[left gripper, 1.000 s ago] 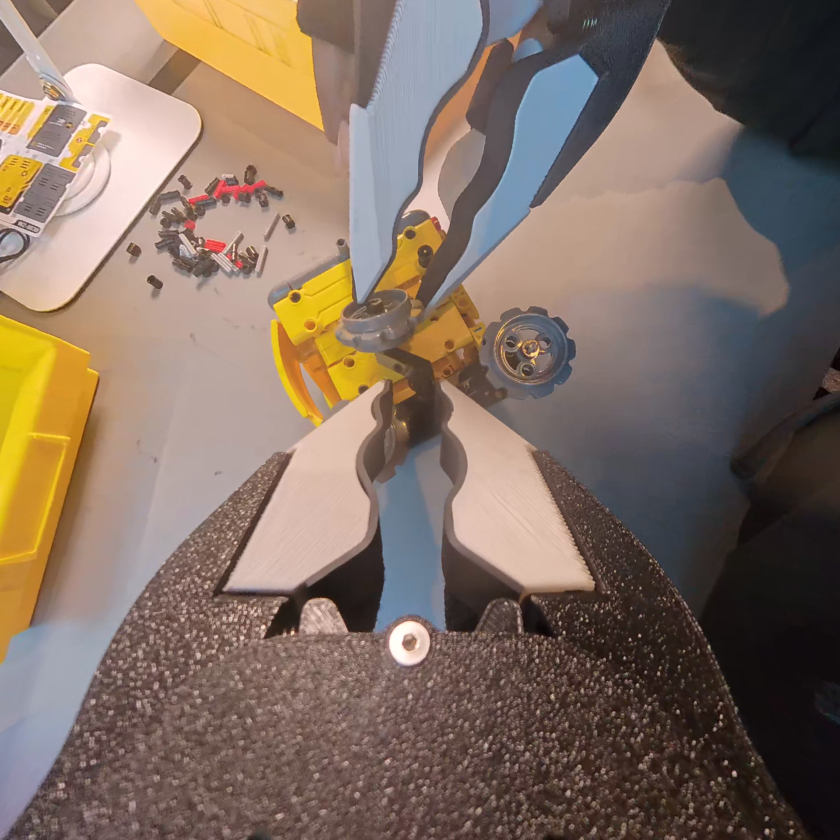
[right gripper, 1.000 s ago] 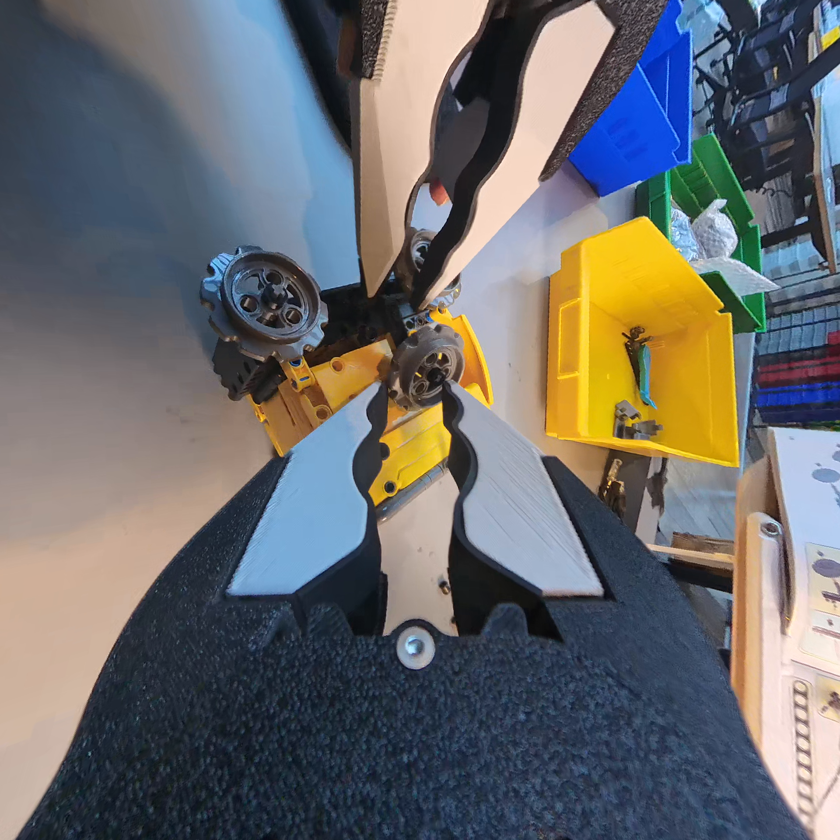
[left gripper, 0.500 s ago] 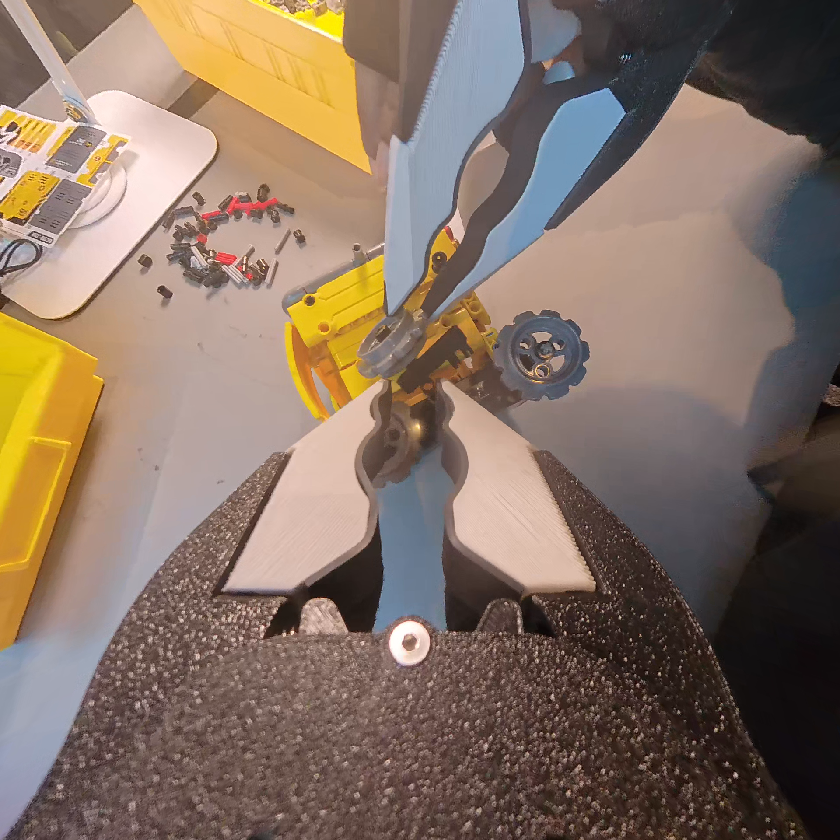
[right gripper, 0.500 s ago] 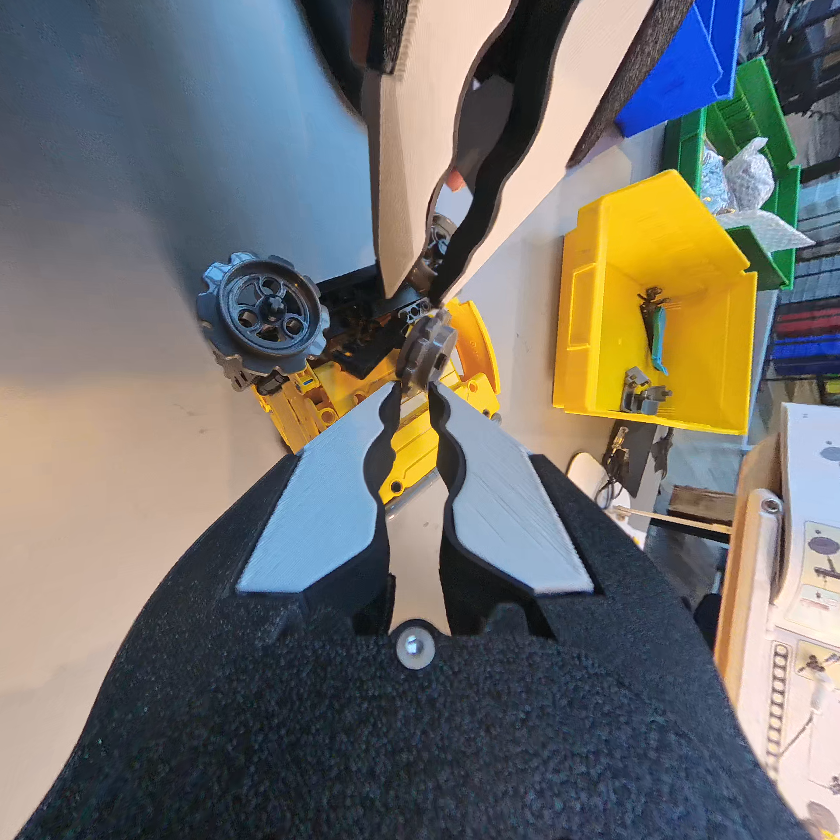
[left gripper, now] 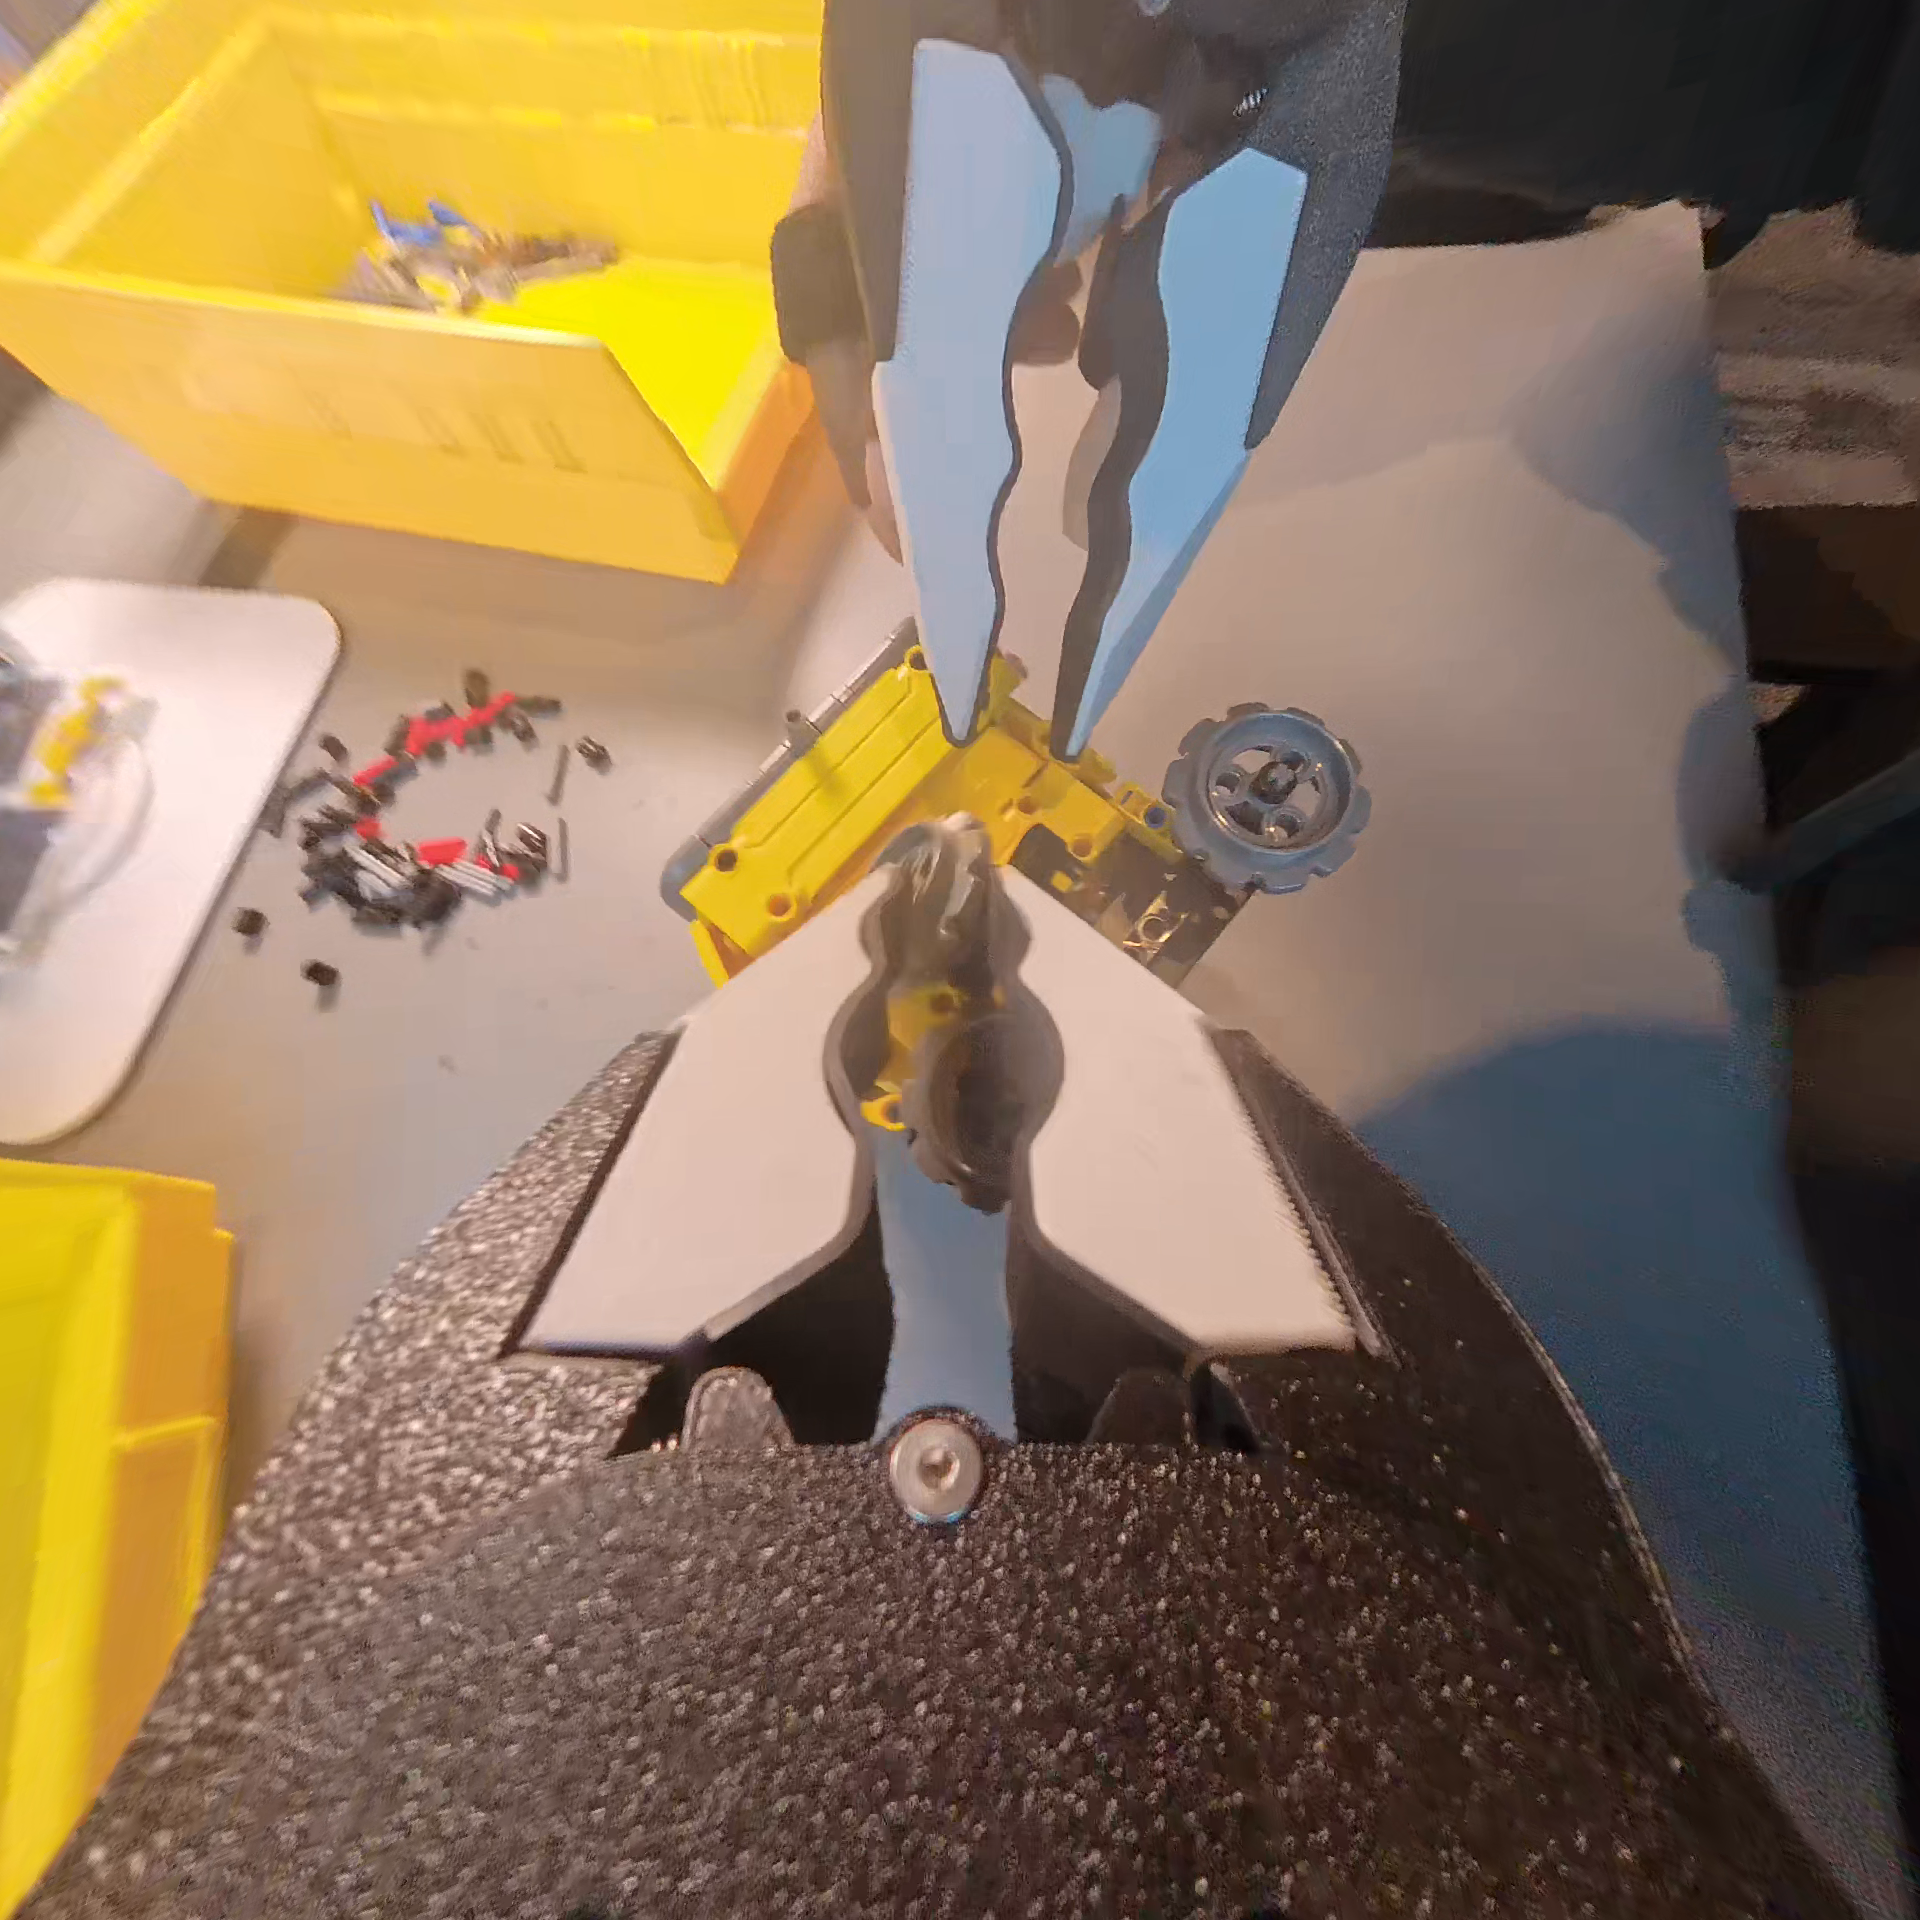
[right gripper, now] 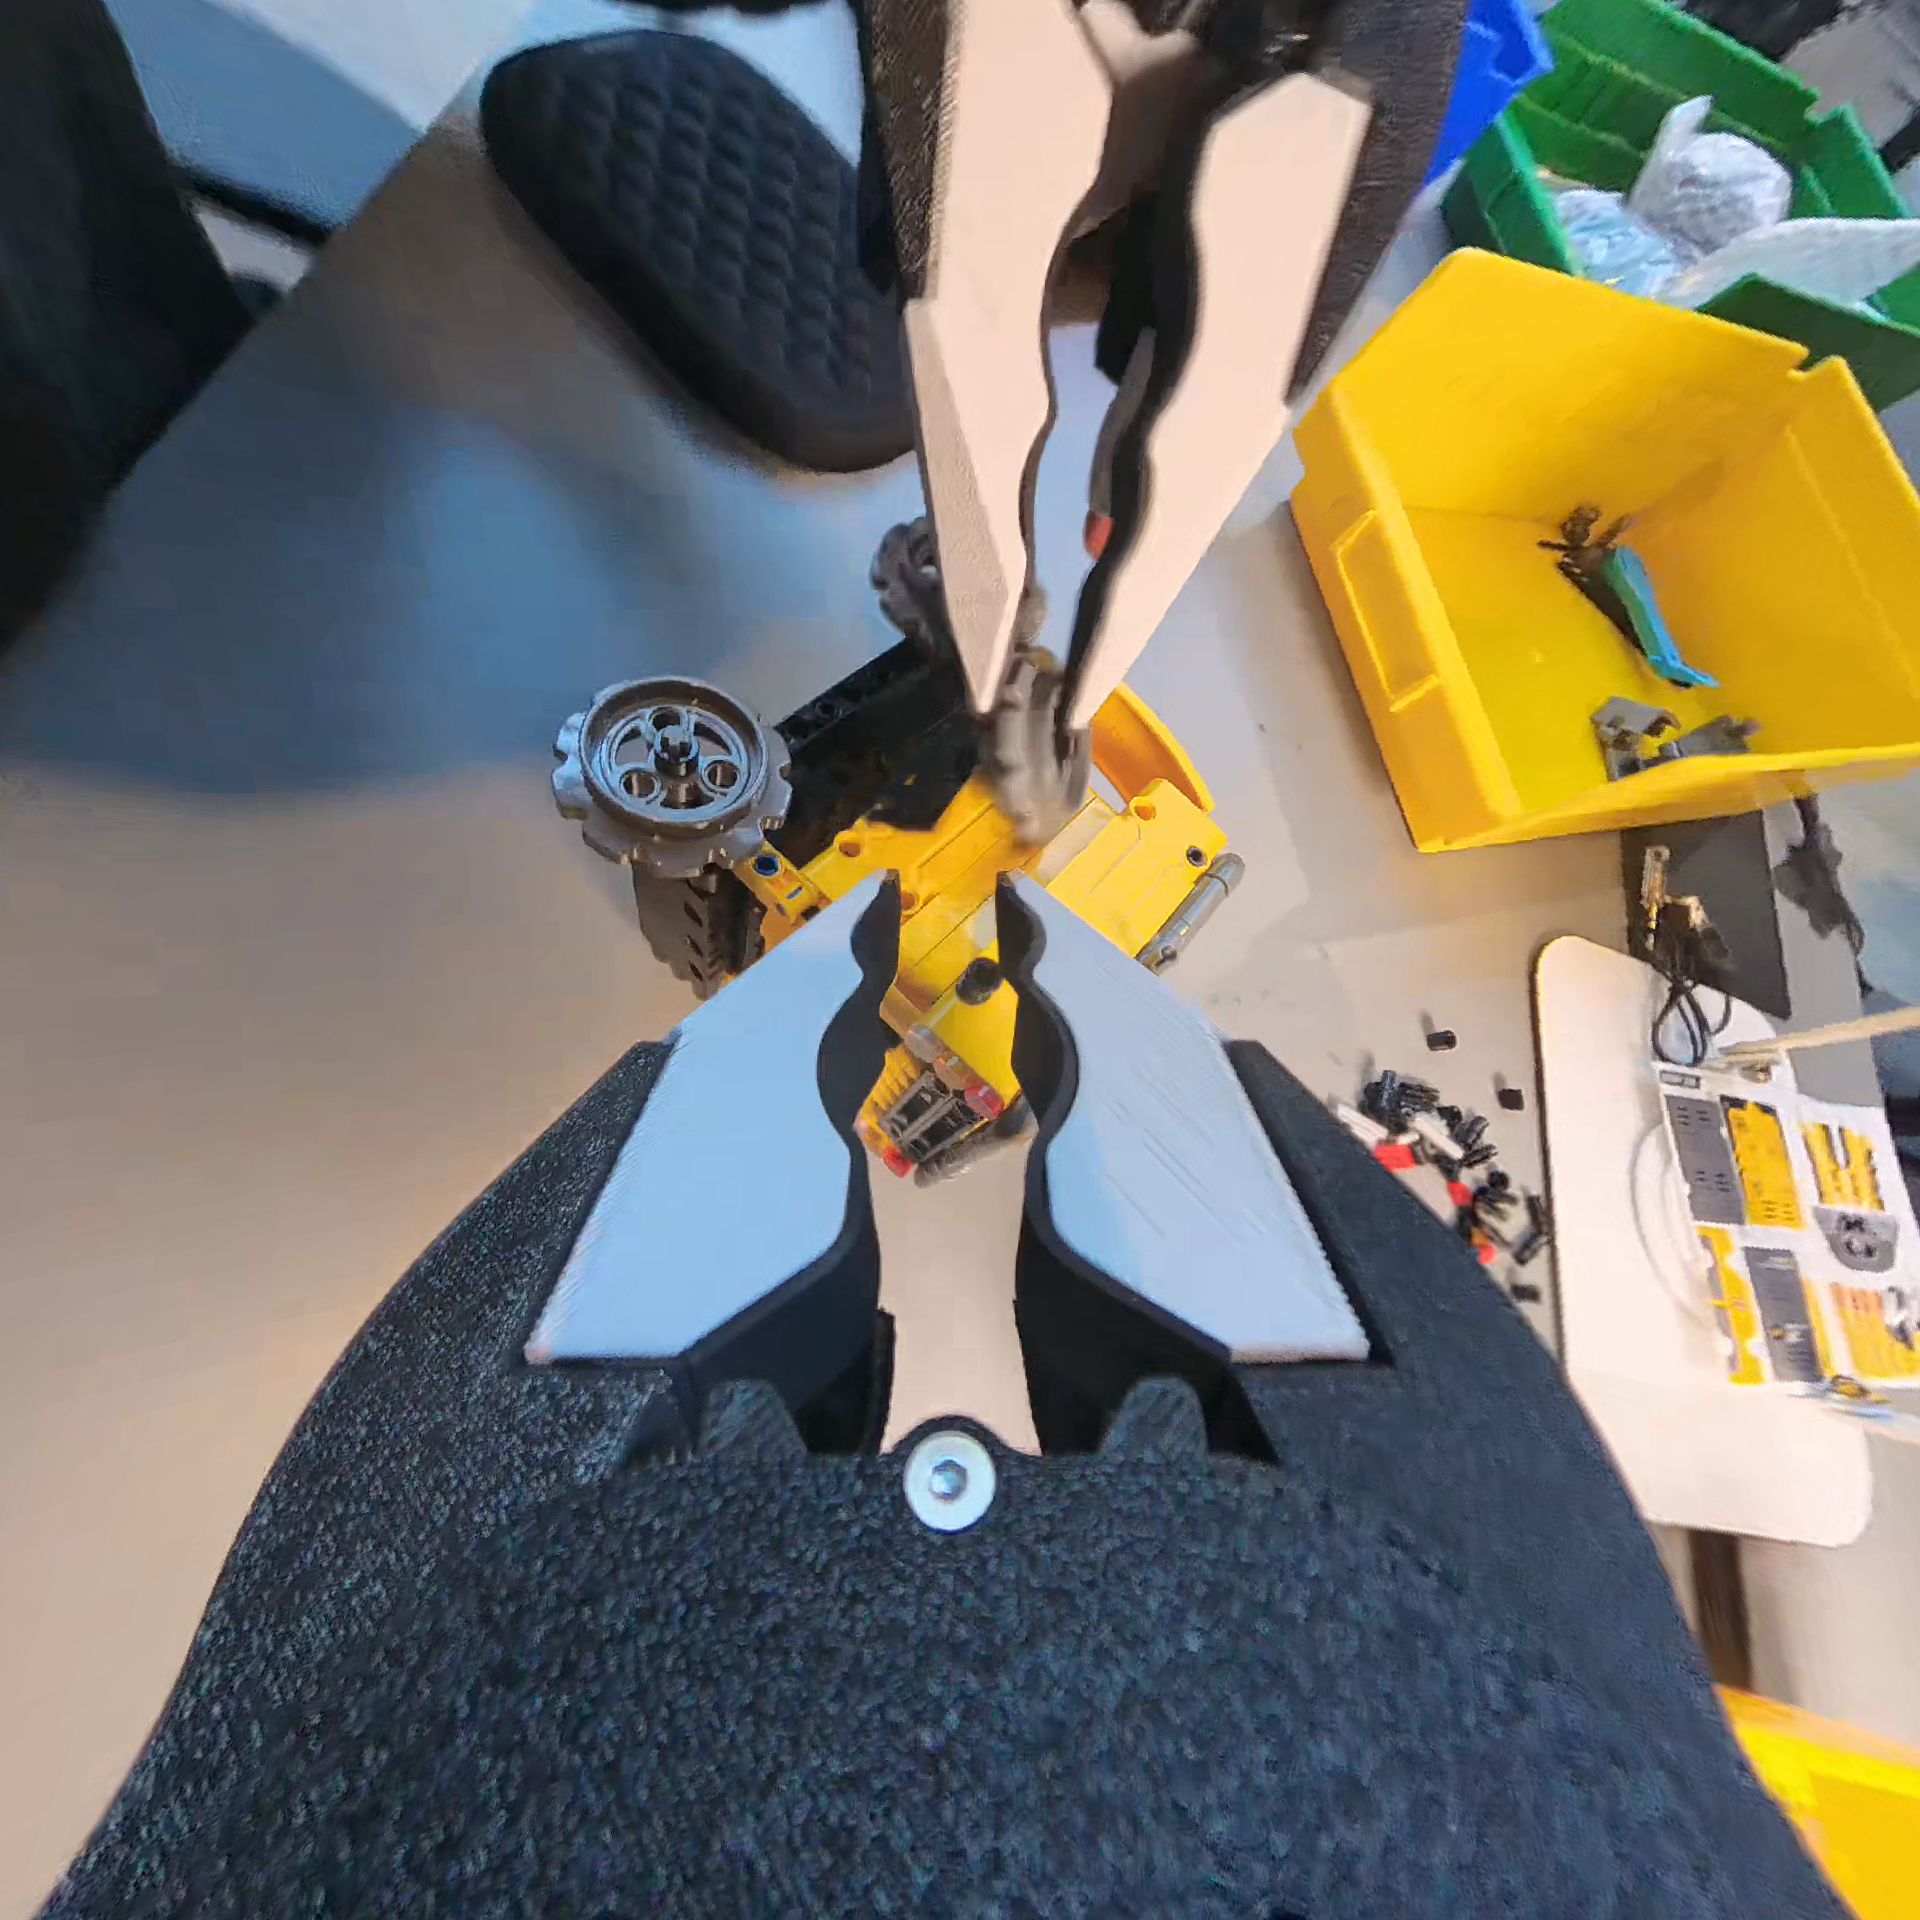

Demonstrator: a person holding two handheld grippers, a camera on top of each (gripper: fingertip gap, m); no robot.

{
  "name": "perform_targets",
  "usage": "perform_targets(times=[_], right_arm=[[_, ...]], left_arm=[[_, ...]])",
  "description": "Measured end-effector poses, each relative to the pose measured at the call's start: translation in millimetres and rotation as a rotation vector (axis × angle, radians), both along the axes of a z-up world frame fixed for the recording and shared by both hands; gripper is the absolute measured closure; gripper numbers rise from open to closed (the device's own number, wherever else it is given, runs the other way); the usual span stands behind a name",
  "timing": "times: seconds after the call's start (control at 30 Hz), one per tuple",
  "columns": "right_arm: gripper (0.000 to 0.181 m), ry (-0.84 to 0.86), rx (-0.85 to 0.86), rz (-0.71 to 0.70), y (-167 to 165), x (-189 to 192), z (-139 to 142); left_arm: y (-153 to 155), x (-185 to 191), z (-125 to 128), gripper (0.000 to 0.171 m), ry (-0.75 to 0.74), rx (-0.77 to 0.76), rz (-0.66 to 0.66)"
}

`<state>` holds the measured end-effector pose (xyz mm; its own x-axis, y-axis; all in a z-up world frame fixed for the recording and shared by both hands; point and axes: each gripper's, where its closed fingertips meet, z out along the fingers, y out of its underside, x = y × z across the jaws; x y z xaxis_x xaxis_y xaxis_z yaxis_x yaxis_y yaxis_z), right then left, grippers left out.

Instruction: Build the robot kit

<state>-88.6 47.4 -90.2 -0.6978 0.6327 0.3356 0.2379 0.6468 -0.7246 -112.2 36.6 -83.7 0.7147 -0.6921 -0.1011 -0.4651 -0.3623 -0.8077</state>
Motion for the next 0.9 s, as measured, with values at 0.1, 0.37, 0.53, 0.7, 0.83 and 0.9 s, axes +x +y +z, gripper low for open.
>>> perform_targets(times=[0.1, 0.37, 0.53, 0.7, 0.83, 0.9], right_arm=[[0.163, 0.017, -0.152, -0.092, 0, -2, 10], [0.156, 0.031, -0.303, -0.266, -6, -4, 15], [0.124, -0.114, -0.408, -0.304, -33, 11, 21], [0.137, -0.111, -0.137, -0.446, -44, 18, -12], [0.138, -0.125, -0.027, -0.308, -38, 37, -13], [0.138, -0.145, 0.041, -0.219, -24, 54, -11]], left_arm=[[-1, 3, 11, 0.164, -0.045, 0.115, -0.091], [-10, 10, 40, 0.163, -0.171, 0.383, -0.246], [-5, 1, 41, 0.163, -0.200, 0.411, -0.244], [4, -12, 40, 0.163, -0.243, 0.470, -0.170], [-1, -12, 43, 0.163, -0.285, 0.471, -0.174], [-5, -9, 45, 0.163, -0.300, 0.471, -0.185]])
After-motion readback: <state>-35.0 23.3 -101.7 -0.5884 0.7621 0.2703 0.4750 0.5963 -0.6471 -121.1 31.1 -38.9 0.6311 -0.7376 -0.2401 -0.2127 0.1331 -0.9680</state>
